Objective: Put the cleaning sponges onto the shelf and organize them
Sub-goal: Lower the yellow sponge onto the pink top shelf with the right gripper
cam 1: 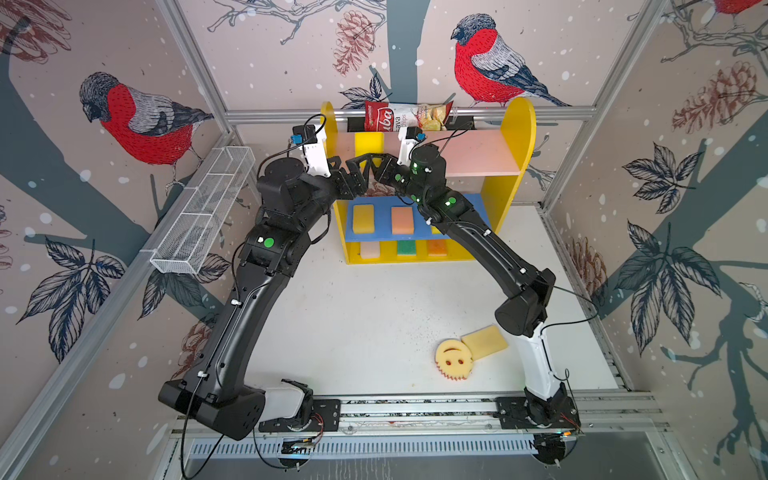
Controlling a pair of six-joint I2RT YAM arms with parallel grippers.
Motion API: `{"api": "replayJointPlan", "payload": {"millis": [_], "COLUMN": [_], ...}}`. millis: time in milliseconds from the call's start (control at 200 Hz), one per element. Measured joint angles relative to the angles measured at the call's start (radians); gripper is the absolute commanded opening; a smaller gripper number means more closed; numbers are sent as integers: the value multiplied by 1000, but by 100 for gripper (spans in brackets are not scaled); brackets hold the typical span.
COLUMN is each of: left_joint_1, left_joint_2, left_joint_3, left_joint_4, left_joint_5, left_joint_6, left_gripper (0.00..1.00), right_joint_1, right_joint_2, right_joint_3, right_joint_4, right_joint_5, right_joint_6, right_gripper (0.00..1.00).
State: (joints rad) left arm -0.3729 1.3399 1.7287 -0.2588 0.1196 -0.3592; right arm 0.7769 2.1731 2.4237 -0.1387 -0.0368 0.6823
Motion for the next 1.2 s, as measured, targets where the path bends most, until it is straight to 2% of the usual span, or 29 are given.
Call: {"api": "replayJointPlan", "payload": {"millis": [125,225,580,755,800,1146,1196], "left_joint_1": [-10,-15,-23,-25,-26,-27,-27], "left_joint_2": [25,38,56,64,64,52,51], "left_joint_3": [10,11,5,-13,-19,-59,-63], "left_joint_4": [7,10,17,32,35,44,44], "left_joint_5": [0,4,8,9,10,3,3], "left_joint_6": [-2,-9,-17,-29,-29,-31,-30], "left_gripper": [85,85,85,84,84,84,79], "right_joint_1": [5,6,6,6,6,0,-8], "right_joint_2": [0,0,0,1,1,-11,-18], "right_joint_3": [5,6,7,10,11,9,-2], "right_joint_4": [3,11,29,48,58,70,75], "right_joint_5": [6,8,54,56,57,134,146], "right_joint_6": [-3,-4,-30,-30,-30,-68,-85], "right_gripper": [46,50,53,73,76,83,83]}}
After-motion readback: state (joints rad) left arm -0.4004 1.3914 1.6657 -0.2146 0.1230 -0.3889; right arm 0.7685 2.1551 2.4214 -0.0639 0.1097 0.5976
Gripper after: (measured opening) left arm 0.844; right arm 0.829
